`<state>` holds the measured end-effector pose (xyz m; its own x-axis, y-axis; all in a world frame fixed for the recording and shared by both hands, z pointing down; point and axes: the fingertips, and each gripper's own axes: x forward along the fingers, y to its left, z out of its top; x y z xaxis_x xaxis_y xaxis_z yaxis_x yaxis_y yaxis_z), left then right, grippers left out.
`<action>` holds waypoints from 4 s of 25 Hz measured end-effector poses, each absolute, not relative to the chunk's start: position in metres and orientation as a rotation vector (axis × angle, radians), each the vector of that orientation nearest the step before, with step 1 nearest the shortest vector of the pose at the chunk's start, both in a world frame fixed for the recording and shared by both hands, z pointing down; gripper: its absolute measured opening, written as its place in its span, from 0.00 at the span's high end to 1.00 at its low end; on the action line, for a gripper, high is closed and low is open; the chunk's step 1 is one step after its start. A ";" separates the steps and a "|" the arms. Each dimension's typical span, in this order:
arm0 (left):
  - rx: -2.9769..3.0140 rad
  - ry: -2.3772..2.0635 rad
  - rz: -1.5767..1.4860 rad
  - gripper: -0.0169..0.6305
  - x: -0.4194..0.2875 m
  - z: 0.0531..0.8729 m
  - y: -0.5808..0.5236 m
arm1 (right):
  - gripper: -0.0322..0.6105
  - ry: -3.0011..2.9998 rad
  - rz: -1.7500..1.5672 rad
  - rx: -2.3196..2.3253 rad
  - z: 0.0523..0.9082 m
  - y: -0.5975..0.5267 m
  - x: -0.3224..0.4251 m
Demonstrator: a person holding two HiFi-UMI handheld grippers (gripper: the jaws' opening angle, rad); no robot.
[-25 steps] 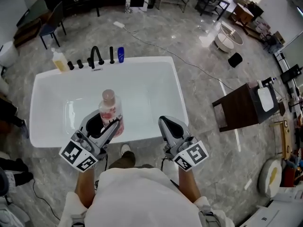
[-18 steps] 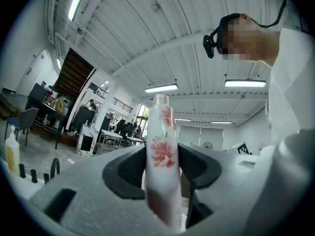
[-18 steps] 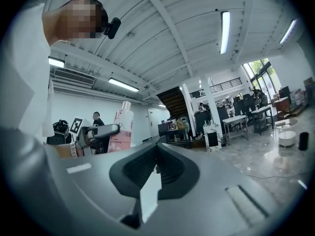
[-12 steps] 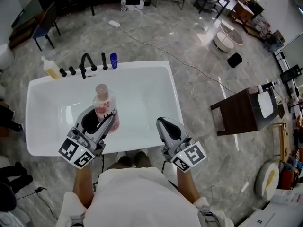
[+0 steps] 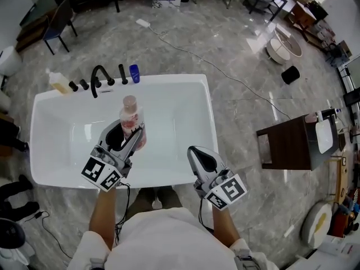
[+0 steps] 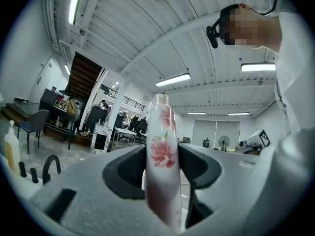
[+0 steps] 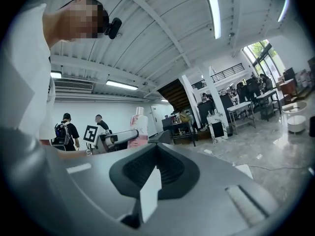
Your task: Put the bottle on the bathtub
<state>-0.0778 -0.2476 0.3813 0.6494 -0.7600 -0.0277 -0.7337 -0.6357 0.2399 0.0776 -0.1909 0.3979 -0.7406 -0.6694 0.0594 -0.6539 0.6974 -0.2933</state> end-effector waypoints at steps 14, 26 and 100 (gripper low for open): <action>2.662 -1.340 -0.124 0.66 -0.087 0.614 -0.461 | 0.94 2.893 -0.421 -1.160 0.543 -0.314 0.050; 2.683 -1.499 -0.023 0.66 -0.080 0.797 -0.625 | 0.94 2.886 -0.612 -1.295 0.731 -0.337 0.060; 2.699 -1.562 -0.104 0.47 -0.055 0.473 -0.323 | 0.94 2.904 -0.261 -1.246 0.456 -0.307 0.060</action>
<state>-0.0547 -0.3233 0.4729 0.4967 -0.8666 -0.0469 -0.8652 -0.4987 0.0525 0.0596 -0.3075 0.4558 -0.6908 -0.7172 0.0916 -0.7221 0.6776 -0.1395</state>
